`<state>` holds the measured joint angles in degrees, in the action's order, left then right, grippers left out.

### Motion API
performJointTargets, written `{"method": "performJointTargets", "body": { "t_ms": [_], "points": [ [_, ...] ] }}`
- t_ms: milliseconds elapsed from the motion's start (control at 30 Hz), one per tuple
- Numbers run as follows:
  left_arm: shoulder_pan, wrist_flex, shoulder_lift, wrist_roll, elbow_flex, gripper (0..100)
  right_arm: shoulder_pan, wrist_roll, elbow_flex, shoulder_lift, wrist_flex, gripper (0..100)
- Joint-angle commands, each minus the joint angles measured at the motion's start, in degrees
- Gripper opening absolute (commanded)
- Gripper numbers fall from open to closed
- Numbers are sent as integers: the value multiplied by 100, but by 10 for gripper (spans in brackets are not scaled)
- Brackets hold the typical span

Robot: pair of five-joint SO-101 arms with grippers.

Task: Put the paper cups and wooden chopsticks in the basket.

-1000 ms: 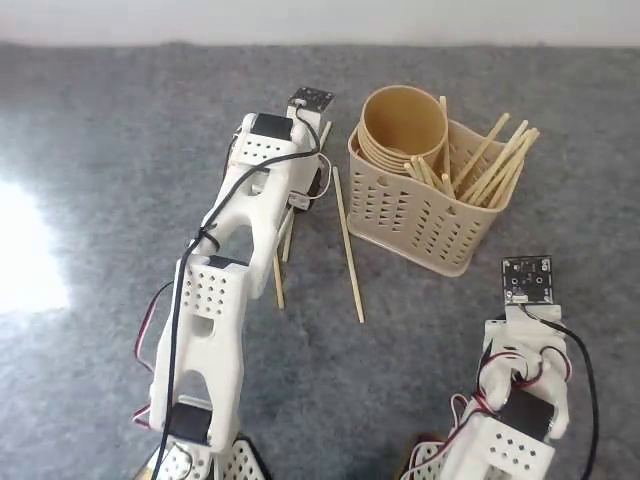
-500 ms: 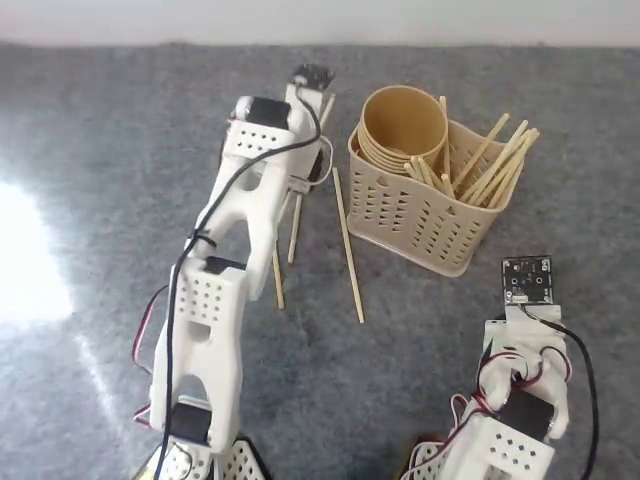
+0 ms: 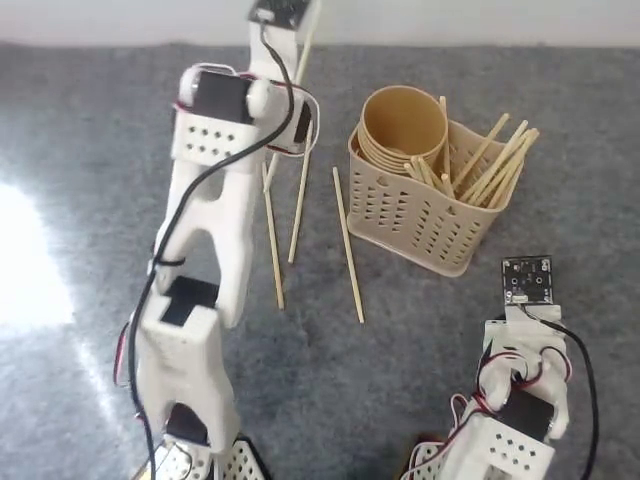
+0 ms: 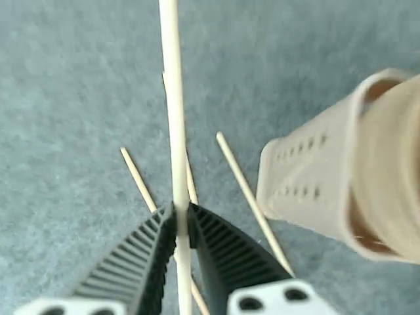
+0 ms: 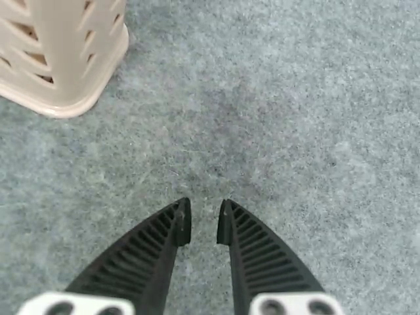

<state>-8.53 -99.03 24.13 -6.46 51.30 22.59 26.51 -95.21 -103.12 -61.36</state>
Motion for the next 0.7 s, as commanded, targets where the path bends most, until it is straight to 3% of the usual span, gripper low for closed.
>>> {"method": "performJointTargets", "body": {
  "t_ms": [0, 300, 533, 667],
  "points": [
    [-53, -132, -914, -325, 242, 9, -48, 79, -114, -84, 101, 80],
    [-835, -97, -2857, -905, 224, 10, -48, 79, -114, -84, 101, 80],
    [343, -167, -3051, -1767, -347, 10, -48, 79, -114, -84, 101, 80],
    [229, -149, -3648, -1749, -910, 9, -48, 79, -114, -84, 101, 80]
  ]
}}
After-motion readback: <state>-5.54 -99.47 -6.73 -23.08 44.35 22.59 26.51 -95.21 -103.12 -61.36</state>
